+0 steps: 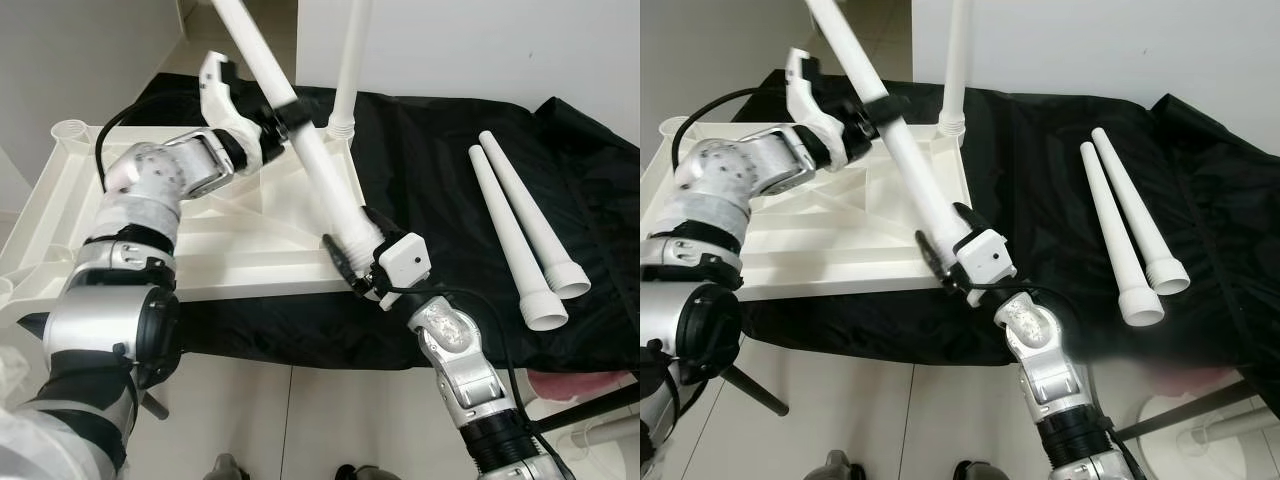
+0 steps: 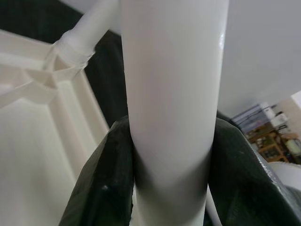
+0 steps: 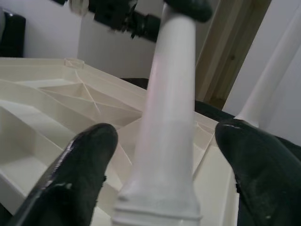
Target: Building children table
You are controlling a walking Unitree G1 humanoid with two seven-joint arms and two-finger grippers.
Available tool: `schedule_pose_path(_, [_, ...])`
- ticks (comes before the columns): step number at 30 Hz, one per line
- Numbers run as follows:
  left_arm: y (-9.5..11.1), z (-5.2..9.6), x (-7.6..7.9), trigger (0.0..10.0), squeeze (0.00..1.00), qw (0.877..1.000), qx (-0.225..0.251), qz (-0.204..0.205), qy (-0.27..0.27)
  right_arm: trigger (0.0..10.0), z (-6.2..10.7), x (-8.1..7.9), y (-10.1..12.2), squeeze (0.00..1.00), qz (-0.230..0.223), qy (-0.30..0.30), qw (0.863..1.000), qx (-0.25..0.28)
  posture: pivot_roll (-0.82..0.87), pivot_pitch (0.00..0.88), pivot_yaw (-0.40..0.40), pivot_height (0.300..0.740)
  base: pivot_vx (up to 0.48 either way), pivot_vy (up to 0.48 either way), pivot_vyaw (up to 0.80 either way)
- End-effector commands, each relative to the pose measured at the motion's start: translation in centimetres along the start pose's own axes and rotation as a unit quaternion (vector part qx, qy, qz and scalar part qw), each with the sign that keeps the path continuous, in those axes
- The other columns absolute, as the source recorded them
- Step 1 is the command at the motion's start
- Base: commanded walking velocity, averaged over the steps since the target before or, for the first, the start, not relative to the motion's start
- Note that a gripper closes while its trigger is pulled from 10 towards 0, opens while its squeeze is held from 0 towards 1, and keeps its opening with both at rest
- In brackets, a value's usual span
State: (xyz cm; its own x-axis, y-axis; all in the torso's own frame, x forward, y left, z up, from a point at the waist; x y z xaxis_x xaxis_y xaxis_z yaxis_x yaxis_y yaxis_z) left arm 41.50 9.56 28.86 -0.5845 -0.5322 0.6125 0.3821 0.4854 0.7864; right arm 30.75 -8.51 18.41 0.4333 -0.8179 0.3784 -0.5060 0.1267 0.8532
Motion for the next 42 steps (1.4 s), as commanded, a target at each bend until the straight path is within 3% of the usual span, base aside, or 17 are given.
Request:
schedule_pose_path(1, [0.3, 0.0, 0.3, 10.0, 0.00, 1.000, 0.004, -0.013, -0.018, 10.0, 0.2, 0.6, -0.2, 1.00, -0.008, -0.017, 1.000, -0.008, 0.00, 0.080, -0.005, 0.740, 0.000, 0.000, 0.00])
schedule_pose_path(4, [0.5, 0.1, 0.1, 10.0, 0.00, 0.999, 0.008, -0.033, -0.005, 10.0, 0.3, 1.1, -0.6, 1.00, -0.013, -0.029, 0.999, -0.021, 0.01, 0.082, -0.012, 0.740, 0.000, 0.000, 0.00])
schedule_pose_path(6, [1.1, 0.1, -0.1, 10.0, 0.00, 0.998, 0.029, -0.052, 0.008, 10.0, 0.6, 1.8, -1.0, 0.00, -0.025, -0.051, 0.998, -0.034, 0.00, 0.084, -0.018, 0.740, 0.000, 0.000, 0.00])
schedule_pose_path(13, [2.2, 0.1, 0.4, 10.0, 0.00, 0.995, 0.069, -0.066, 0.011, 10.0, 0.8, 2.6, -1.2, 0.00, -0.051, -0.084, 0.994, -0.048, 0.00, 0.085, -0.019, 0.740, 0.000, 0.000, 0.00])
schedule_pose_path(22, [3.6, -0.3, 2.8, 10.0, 0.00, 0.986, 0.116, -0.116, -0.014, 10.0, -0.2, 3.3, -2.0, 0.00, -0.077, -0.103, 0.985, -0.111, 0.00, 0.084, -0.032, 0.740, 0.000, 0.000, 0.00])
schedule_pose_path(24, [3.2, -0.5, 3.6, 10.0, 0.00, 0.981, 0.122, -0.148, -0.018, 10.0, -0.9, 3.2, -1.2, 0.00, -0.085, -0.097, 0.986, -0.101, -0.01, 0.081, -0.032, 0.740, 0.000, 0.000, 0.00])
schedule_pose_path(30, [2.5, -0.7, 4.7, 10.0, 0.00, 0.975, 0.129, -0.179, -0.030, 10.0, -1.5, 2.4, -0.5, 0.00, -0.076, -0.073, 0.990, -0.091, 0.00, 0.079, -0.036, 0.740, 0.000, 0.000, 0.00])
schedule_pose_path(35, [1.5, -1.0, 5.4, 10.0, 0.00, 0.962, 0.145, -0.230, -0.015, 10.0, -1.9, 1.9, -0.3, 0.00, -0.065, -0.048, 0.993, -0.090, 0.01, 0.073, -0.037, 0.740, 0.000, 0.000, 0.00])
schedule_pose_path(42, [-0.1, -1.1, 5.6, 10.0, 0.00, 0.961, 0.156, -0.227, 0.003, 10.0, -2.2, 1.9, -0.5, 0.00, -0.070, -0.051, 0.991, -0.098, 0.01, 0.065, -0.035, 0.740, 0.000, 0.000, 0.00])
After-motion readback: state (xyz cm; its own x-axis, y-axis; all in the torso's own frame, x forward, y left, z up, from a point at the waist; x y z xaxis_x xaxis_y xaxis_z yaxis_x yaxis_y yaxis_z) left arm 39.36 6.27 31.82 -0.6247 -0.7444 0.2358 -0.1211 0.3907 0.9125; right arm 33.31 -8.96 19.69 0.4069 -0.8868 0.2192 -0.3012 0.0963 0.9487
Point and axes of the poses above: a point about 5 cm out from each wrist's last joint towards the gripper, its own z axis pointing back from the gripper into the wrist, its own y axis along the axis of the wrist's last joint, x = y × z, the point moved 2 cm from there along -z, pointing out of the wrist towards the gripper, and after that the axes turned 3 degrees about z, right-handed, at the moved point
